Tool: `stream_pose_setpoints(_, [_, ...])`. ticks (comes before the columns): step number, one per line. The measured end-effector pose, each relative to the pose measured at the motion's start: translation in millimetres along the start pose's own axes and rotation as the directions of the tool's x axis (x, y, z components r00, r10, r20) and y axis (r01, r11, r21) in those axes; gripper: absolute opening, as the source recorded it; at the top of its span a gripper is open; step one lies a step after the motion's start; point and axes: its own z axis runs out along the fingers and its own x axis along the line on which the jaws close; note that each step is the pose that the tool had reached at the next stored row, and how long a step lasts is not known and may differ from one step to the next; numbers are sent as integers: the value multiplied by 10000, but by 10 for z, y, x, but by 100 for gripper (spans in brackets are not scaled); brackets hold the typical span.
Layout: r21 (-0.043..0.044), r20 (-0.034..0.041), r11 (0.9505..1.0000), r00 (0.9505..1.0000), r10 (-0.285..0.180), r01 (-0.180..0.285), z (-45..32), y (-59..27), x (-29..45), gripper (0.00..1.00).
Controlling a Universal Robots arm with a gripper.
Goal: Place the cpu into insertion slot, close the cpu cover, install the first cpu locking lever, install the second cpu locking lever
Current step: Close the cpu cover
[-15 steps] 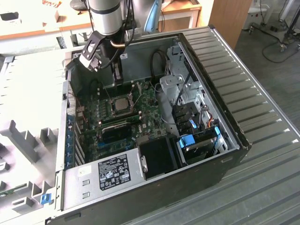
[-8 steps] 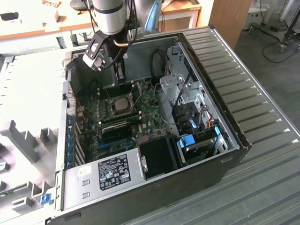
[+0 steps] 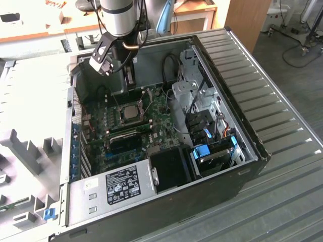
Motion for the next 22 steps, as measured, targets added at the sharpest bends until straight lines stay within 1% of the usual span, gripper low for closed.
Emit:
stream_pose_setpoints(2, [-3,-5,10000,10000,0,0,-1,0,0,11])
stream_pose_setpoints(4, [-2,-3,10000,10000,0,0,-30,2,0,11])
stream_pose_setpoints(11, [-1,-2,10000,10000,0,0,-56,3,0,11])
stream_pose_setpoints(14, [-3,-5,10000,10000,-1,1,-56,4,1,11])
stream_pose_setpoints(22, [-1,-3,10000,10000,0,0,-51,112,0,11])
